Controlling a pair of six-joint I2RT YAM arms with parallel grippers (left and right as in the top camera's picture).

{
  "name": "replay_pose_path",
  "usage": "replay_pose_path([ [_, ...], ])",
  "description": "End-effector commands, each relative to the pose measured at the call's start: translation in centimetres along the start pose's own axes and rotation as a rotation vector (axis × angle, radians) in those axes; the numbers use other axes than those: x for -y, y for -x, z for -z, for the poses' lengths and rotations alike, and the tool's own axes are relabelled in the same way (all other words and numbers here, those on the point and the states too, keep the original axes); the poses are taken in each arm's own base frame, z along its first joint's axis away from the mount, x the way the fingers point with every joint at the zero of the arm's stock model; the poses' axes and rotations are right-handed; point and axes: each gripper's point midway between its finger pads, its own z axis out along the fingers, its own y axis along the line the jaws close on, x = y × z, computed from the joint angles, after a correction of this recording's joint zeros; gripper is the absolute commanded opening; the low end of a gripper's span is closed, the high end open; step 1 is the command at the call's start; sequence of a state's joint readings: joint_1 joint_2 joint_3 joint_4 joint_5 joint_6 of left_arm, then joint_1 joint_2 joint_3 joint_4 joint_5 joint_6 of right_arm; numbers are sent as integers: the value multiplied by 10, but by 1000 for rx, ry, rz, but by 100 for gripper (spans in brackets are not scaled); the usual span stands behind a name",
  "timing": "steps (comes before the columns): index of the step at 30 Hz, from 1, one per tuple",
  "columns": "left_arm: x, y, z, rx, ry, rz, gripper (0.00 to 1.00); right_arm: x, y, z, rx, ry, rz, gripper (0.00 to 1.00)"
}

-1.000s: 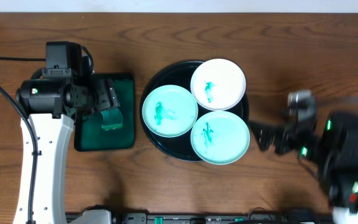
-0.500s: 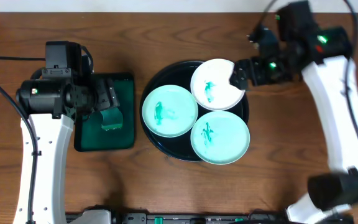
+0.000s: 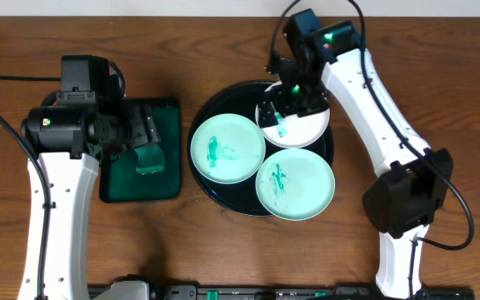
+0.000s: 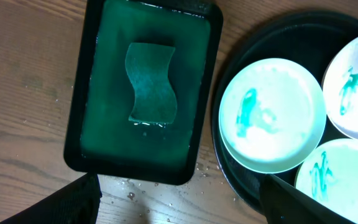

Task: Clean dirty plates on tray and stack at the side
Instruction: 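Reach the right gripper to the rim of the top white plate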

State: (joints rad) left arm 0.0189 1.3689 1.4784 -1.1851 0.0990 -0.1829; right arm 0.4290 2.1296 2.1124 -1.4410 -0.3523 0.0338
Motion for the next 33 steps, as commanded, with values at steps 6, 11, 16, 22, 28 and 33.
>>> replay_pose_path([
  [6, 0, 4, 5, 17, -2, 2, 82, -12, 10, -8, 37, -22, -233, 84],
  [11, 0, 4, 5, 17, -2, 2, 82, -9, -14, -44, -59, -68, -220, 74],
  [16, 0, 4, 5, 17, -2, 3, 82, -10, -36, -91, -119, -78, -205, 73],
  [22, 0, 4, 5, 17, -2, 3, 82, -3, -38, -118, -98, -76, -268, 68],
  [28, 0, 4, 5, 17, -2, 2, 82, 8, -33, -131, -57, -61, -321, 62],
  [33, 0, 4, 5, 17, -2, 3, 82, 10, -26, -143, -13, -47, -304, 58],
])
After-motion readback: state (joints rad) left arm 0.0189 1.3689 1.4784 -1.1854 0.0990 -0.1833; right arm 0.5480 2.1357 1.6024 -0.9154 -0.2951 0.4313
